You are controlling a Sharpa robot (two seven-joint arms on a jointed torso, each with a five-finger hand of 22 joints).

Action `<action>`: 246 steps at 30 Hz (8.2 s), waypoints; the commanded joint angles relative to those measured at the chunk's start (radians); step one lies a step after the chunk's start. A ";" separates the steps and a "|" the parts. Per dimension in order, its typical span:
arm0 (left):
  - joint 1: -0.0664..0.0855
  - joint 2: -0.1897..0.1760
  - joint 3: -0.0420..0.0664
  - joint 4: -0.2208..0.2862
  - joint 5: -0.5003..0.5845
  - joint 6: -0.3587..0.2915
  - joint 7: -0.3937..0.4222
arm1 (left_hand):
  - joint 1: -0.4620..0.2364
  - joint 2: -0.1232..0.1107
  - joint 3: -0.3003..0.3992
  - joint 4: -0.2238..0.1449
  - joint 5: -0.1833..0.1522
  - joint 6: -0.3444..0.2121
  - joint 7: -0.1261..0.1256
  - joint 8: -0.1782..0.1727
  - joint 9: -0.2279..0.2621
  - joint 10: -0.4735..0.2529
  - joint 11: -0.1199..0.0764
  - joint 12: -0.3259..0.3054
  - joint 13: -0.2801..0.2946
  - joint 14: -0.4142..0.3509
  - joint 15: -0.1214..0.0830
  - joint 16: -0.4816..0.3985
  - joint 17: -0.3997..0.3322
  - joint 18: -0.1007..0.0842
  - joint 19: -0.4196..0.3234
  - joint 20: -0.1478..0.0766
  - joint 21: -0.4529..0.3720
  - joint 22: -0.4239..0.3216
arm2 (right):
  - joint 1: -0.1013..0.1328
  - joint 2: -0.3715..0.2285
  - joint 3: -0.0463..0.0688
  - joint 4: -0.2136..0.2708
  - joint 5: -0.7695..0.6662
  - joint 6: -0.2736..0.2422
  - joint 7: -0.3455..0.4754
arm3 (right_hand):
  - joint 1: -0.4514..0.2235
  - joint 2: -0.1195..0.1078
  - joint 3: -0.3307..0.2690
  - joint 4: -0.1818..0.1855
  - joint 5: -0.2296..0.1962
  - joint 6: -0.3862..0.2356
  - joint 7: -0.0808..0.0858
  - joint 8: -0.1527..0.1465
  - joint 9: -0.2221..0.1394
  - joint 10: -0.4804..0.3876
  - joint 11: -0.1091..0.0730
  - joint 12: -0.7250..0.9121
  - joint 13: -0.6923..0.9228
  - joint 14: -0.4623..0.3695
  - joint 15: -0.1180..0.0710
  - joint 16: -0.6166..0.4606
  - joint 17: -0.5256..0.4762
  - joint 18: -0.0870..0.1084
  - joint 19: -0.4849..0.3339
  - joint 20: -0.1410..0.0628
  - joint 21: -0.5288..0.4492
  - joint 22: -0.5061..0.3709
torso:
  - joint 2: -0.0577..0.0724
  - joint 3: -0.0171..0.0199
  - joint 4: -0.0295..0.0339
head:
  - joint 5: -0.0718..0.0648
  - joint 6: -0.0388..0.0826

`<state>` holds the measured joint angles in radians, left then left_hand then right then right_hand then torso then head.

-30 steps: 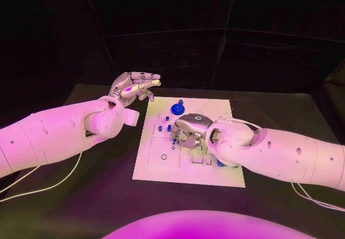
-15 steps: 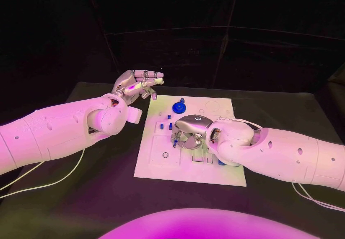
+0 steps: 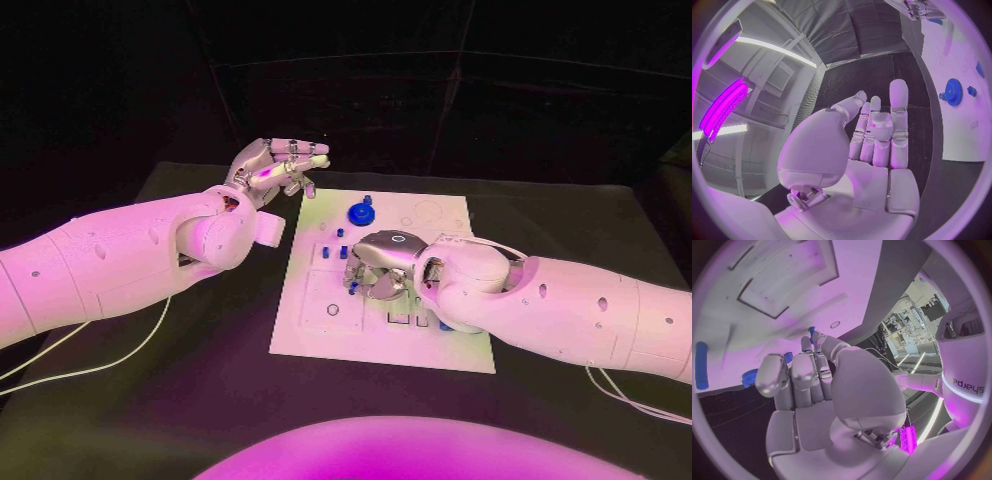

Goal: Assemble the parts on the task board

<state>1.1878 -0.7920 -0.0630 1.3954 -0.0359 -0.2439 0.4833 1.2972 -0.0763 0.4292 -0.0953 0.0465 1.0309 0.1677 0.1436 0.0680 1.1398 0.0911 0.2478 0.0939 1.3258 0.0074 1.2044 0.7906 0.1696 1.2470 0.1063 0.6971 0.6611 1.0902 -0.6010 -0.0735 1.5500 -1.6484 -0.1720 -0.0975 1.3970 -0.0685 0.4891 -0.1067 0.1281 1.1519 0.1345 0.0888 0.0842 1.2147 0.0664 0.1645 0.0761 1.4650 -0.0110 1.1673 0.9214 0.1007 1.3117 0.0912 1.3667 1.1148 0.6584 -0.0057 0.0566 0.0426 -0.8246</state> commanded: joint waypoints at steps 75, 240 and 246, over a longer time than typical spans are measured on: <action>0.001 -0.011 -0.001 -0.004 0.004 0.037 -0.012 | -0.001 0.000 -0.014 0.002 0.004 -0.007 0.004 0.003 -0.001 -0.013 0.003 0.009 0.001 -0.012 0.001 -0.004 -0.006 0.013 -0.006 0.000 -0.007 -0.004 | 0.094 -0.241 0.004 0.054 0.029 0.052 -0.102 | -0.019 -0.043 -0.261 0.067 0.016 -0.237 0.026 -0.021 -0.015 -0.242 0.040 0.034 -0.007 -0.016 0.030 -0.032 -0.139 0.018 -0.089 0.035 -0.070 -0.140 | 0.000 0.0000 0.0003 | -0.042 0.030; 0.002 -0.018 -0.002 0.003 0.004 0.042 -0.012 | 0.002 0.005 -0.019 0.002 0.004 -0.008 0.004 0.004 0.000 -0.017 0.003 0.015 0.001 -0.014 0.002 -0.004 -0.011 0.013 -0.005 0.001 -0.012 -0.007 | 0.072 -0.450 -0.002 0.273 0.359 -0.110 -0.255 | -0.111 -0.005 -0.628 0.362 0.110 -0.156 -0.019 0.143 0.026 0.063 -0.044 0.594 0.489 0.031 -0.041 0.184 0.126 -0.023 0.042 -0.025 0.046 0.074 | -0.008 -0.0013 -0.0242 | -0.086 0.029; 0.002 -0.023 -0.003 0.008 0.004 0.042 -0.012 | 0.002 0.005 -0.019 0.002 0.004 -0.008 0.004 0.004 0.000 -0.017 0.003 0.015 0.001 -0.014 0.002 -0.004 -0.011 0.013 -0.005 0.001 -0.012 -0.007 | 0.037 -0.485 -0.003 0.302 0.265 -0.093 -0.356 | -0.110 -0.003 -0.670 0.396 0.107 -0.168 -0.030 0.195 0.044 0.107 -0.044 0.833 0.796 0.039 -0.038 0.225 0.211 -0.034 0.070 -0.027 0.072 0.132 | -0.010 -0.0021 -0.0257 | -0.099 0.026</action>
<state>1.1879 -0.8130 -0.0663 1.4008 -0.0352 -0.2103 0.4663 1.2972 -0.0763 0.4153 -0.0923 0.0465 1.0273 0.1713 0.1435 0.0686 1.1292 0.0948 0.2575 0.0939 1.3186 0.0074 1.2045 0.7800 0.1691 1.2470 0.1063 0.6874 0.6547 1.1296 -1.0840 -0.0767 1.8410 -1.3228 -0.2984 -0.3513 1.2871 -0.0733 -0.1734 0.2889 0.2358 0.9919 0.1030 0.2769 0.1248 1.3153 0.0230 0.9725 0.8384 1.4649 -0.0435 1.3884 1.1232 0.0768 1.3745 0.0642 1.4344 1.2402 0.6501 -0.0069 0.0327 -0.0515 -0.7971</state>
